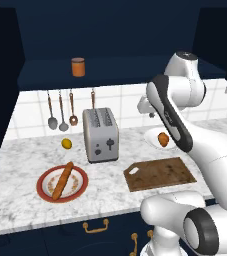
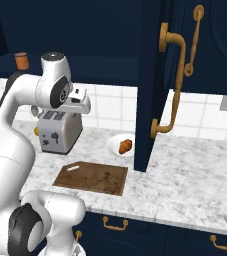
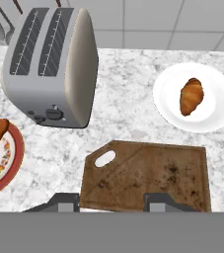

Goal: From the different types of pastries on the counter, select a croissant and place it on the cutting board. Then retrieve a jar of jam from the cabinet and place it alongside the croissant on the cutting board.

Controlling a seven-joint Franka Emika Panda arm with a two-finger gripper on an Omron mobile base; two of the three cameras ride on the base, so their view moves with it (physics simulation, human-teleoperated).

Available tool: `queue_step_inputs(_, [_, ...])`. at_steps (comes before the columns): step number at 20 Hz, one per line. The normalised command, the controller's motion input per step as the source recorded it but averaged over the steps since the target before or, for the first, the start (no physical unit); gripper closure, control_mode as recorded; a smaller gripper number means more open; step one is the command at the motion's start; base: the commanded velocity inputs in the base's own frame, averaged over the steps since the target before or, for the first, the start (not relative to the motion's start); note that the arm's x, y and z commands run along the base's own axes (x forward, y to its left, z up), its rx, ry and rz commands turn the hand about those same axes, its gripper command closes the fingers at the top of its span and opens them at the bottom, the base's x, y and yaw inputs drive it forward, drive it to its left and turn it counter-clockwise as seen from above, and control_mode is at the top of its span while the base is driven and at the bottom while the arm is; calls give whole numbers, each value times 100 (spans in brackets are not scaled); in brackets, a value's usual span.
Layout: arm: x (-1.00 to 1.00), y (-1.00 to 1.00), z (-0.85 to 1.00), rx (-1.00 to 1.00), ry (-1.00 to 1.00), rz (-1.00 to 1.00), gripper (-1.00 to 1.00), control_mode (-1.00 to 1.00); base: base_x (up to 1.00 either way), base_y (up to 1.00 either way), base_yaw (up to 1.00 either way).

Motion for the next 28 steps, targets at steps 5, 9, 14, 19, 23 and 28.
queue_step_inputs(5, [0, -19, -4, 0, 0, 0, -100, -100, 0, 0, 0])
queue_step_inputs(9, [6, -28, -27, -1, 0, 0, -100, -100, 0, 0, 0])
queue_step_inputs(14, [15, -30, -46, 0, 0, -3, -100, -100, 0, 0, 0])
queue_step_inputs(19, [29, -37, -51, 0, -1, -3, -100, -100, 0, 0, 0])
queue_step_inputs(23, [42, -36, -50, 0, -6, -5, -100, -100, 0, 0, 0])
queue_step_inputs(28, [42, -30, -37, 0, -8, -4, -100, -100, 0, 0, 0])
